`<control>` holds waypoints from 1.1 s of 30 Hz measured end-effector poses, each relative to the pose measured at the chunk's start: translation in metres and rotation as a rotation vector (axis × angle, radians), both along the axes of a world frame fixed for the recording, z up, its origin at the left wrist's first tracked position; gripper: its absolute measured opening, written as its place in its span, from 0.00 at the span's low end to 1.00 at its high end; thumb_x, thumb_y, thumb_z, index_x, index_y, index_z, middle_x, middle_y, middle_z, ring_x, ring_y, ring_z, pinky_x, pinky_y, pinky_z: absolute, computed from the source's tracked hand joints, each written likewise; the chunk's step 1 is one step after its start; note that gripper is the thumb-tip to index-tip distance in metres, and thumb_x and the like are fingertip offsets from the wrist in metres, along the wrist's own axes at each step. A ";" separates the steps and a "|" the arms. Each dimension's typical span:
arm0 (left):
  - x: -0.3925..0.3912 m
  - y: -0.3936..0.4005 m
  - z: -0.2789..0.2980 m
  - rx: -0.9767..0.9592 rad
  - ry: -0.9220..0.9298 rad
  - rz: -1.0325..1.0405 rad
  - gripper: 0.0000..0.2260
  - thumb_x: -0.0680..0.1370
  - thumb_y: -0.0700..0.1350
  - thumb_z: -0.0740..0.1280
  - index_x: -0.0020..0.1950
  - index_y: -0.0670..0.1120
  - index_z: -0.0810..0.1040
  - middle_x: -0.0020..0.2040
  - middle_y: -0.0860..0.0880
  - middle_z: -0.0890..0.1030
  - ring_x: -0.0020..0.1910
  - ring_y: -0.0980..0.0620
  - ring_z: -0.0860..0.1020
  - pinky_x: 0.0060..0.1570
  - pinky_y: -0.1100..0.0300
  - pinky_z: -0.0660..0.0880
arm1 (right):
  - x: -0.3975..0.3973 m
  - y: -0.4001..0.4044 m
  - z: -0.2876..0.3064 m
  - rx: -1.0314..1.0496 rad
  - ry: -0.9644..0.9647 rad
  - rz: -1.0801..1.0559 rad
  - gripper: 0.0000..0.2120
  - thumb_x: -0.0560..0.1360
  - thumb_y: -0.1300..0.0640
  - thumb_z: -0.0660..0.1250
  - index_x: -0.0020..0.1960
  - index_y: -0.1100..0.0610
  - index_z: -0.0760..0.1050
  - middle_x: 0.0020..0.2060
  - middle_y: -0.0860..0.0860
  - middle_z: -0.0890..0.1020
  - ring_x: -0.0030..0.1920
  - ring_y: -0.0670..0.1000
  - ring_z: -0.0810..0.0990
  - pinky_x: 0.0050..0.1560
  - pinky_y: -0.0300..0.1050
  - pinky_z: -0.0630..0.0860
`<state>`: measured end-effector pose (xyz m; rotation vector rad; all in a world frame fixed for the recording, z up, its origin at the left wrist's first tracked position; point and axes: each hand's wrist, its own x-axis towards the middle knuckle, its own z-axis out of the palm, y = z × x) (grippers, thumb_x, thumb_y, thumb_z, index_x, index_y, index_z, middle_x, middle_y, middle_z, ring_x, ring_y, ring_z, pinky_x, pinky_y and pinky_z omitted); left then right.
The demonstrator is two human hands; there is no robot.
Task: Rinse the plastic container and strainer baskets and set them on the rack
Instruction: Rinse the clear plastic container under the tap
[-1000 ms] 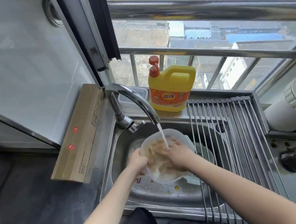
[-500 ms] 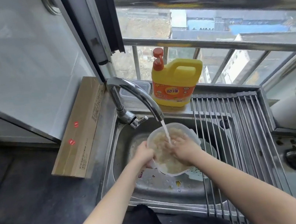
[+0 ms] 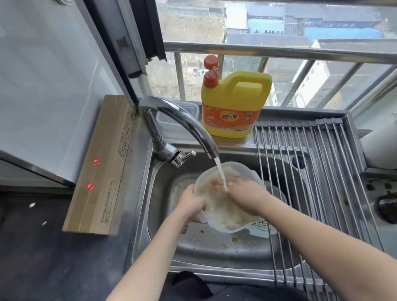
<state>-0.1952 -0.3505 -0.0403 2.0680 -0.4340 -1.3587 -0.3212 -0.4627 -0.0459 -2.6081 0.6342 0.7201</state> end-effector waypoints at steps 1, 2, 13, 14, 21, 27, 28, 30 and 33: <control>0.001 0.000 0.001 -0.011 -0.008 0.014 0.18 0.69 0.28 0.58 0.55 0.42 0.73 0.43 0.45 0.77 0.37 0.50 0.75 0.20 0.63 0.69 | 0.002 0.003 0.002 -0.040 0.037 0.042 0.25 0.82 0.49 0.50 0.78 0.50 0.53 0.76 0.50 0.60 0.76 0.54 0.56 0.75 0.51 0.53; 0.003 0.001 0.002 -0.011 -0.012 0.035 0.17 0.70 0.28 0.58 0.54 0.43 0.72 0.42 0.47 0.76 0.39 0.48 0.75 0.20 0.63 0.69 | 0.002 0.012 0.000 -0.031 0.050 0.097 0.25 0.82 0.53 0.50 0.78 0.53 0.52 0.76 0.52 0.61 0.77 0.56 0.55 0.75 0.53 0.51; 0.008 0.007 -0.009 -0.063 0.045 0.100 0.18 0.71 0.28 0.59 0.57 0.43 0.70 0.46 0.46 0.75 0.43 0.47 0.76 0.30 0.59 0.73 | 0.001 0.022 0.000 0.047 -0.011 0.208 0.31 0.78 0.59 0.58 0.78 0.51 0.49 0.77 0.54 0.56 0.77 0.57 0.53 0.75 0.55 0.53; 0.008 0.008 -0.010 -0.052 0.074 0.099 0.20 0.70 0.27 0.59 0.58 0.43 0.70 0.47 0.45 0.75 0.45 0.46 0.76 0.33 0.58 0.73 | 0.000 0.013 -0.005 -0.011 -0.007 0.152 0.33 0.78 0.60 0.58 0.78 0.49 0.47 0.77 0.54 0.55 0.77 0.57 0.52 0.75 0.53 0.53; 0.014 0.013 -0.018 -0.030 0.137 0.044 0.23 0.66 0.28 0.61 0.59 0.42 0.69 0.52 0.41 0.76 0.48 0.43 0.76 0.35 0.56 0.74 | -0.004 0.028 0.001 0.017 0.073 0.090 0.30 0.79 0.60 0.55 0.78 0.50 0.51 0.77 0.53 0.58 0.75 0.59 0.56 0.71 0.54 0.61; 0.013 0.017 -0.029 -0.028 0.147 0.142 0.23 0.65 0.29 0.60 0.58 0.45 0.68 0.53 0.40 0.76 0.51 0.39 0.77 0.42 0.47 0.78 | -0.005 0.032 0.013 0.109 0.175 0.103 0.23 0.80 0.54 0.55 0.74 0.54 0.62 0.73 0.56 0.65 0.67 0.60 0.69 0.63 0.52 0.67; 0.012 0.018 -0.029 -0.016 0.162 0.177 0.24 0.66 0.28 0.60 0.58 0.46 0.66 0.53 0.41 0.75 0.51 0.39 0.76 0.41 0.48 0.77 | -0.005 0.027 0.011 0.018 0.137 0.074 0.26 0.80 0.55 0.55 0.76 0.53 0.56 0.73 0.57 0.65 0.66 0.60 0.70 0.63 0.52 0.67; 0.011 0.018 -0.032 -0.013 0.174 0.238 0.24 0.68 0.26 0.60 0.59 0.46 0.65 0.53 0.41 0.74 0.50 0.41 0.75 0.33 0.55 0.76 | 0.002 0.029 0.013 -0.040 0.153 0.069 0.29 0.80 0.54 0.55 0.78 0.54 0.50 0.73 0.58 0.64 0.70 0.61 0.66 0.67 0.55 0.64; 0.012 0.019 -0.035 -0.056 0.200 0.315 0.27 0.67 0.25 0.59 0.64 0.42 0.67 0.51 0.40 0.76 0.47 0.41 0.76 0.31 0.57 0.74 | 0.005 0.044 0.012 0.188 0.198 0.195 0.23 0.82 0.47 0.49 0.75 0.52 0.61 0.74 0.55 0.65 0.72 0.58 0.64 0.69 0.55 0.62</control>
